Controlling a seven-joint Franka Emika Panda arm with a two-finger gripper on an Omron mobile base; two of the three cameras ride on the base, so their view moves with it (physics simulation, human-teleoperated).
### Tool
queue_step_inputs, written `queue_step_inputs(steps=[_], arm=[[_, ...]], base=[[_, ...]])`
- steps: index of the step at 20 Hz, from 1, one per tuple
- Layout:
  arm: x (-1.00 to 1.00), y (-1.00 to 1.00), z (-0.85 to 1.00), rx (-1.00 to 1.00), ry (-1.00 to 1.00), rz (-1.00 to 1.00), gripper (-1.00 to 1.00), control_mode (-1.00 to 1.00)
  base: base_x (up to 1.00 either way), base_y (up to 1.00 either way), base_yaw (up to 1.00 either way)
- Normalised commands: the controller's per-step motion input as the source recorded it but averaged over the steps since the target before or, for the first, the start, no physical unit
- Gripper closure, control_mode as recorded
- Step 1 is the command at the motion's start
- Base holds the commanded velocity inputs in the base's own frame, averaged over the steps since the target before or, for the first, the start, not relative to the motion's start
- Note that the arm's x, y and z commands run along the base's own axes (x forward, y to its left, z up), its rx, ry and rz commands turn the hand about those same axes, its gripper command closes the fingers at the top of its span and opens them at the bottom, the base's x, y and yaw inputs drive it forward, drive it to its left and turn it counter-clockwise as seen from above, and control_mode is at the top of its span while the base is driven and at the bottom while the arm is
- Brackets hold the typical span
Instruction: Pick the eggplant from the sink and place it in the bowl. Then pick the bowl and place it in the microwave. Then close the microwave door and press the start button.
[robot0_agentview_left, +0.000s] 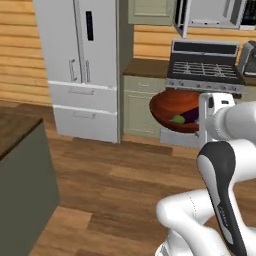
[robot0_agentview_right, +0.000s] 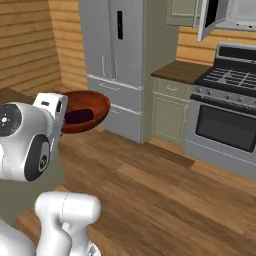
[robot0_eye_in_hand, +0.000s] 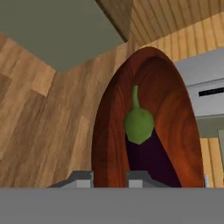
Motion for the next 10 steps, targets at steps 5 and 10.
queue_step_inputs(steps=[5,10], arm=[[0.0,0.0,0.0,0.0,0.0,0.0,1.0,1.0],[0.0,0.0,0.0,0.0,0.0,0.0,1.0,1.0]], base=[[0.49,-0.57,-0.36],[0.79,-0.53,-0.17]])
